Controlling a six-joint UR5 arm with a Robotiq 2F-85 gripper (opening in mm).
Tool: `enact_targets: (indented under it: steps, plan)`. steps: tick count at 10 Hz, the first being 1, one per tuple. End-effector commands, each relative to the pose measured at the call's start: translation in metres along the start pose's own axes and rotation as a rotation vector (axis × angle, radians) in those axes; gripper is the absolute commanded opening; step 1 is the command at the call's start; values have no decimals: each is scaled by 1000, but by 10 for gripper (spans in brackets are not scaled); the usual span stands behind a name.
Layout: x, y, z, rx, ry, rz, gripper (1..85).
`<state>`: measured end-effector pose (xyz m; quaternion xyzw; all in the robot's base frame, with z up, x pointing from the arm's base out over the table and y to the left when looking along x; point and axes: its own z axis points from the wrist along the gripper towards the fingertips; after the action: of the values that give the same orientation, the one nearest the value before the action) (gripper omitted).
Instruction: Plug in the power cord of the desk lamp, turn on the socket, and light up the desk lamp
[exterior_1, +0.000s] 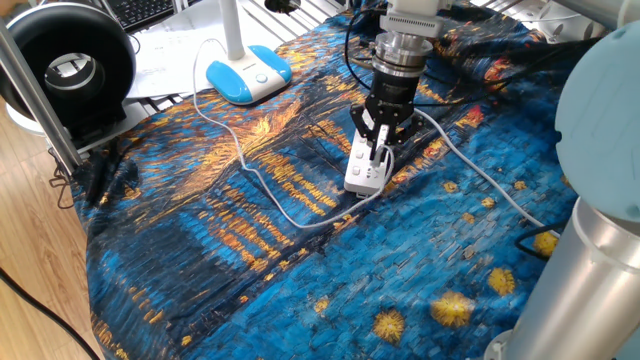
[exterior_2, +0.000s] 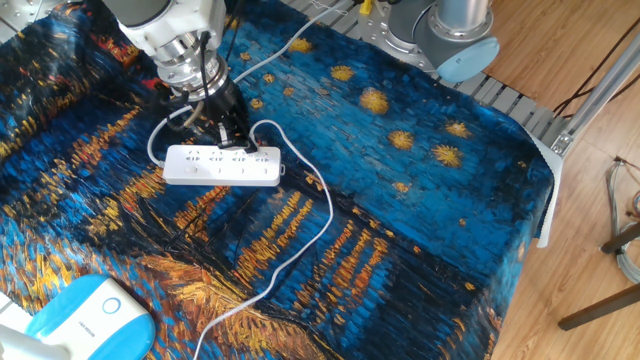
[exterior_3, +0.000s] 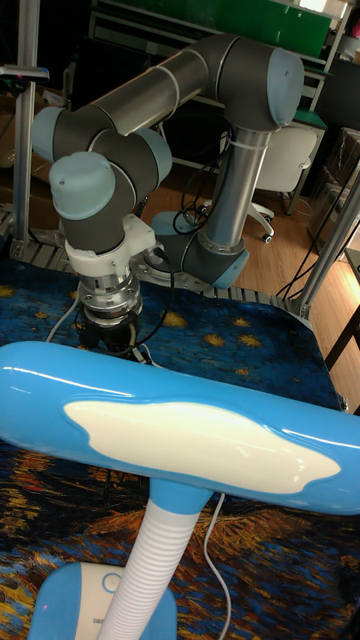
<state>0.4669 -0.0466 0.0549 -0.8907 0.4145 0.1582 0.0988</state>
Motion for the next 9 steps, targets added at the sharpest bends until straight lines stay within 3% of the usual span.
enact_targets:
  steps: [1, 3, 9]
  plan:
    - [-13, -7, 1, 27, -52, -16, 13]
    - [-18, -10, 2, 28, -65, -18, 13]
    - [-14, -9, 3, 5, -43, -36, 13]
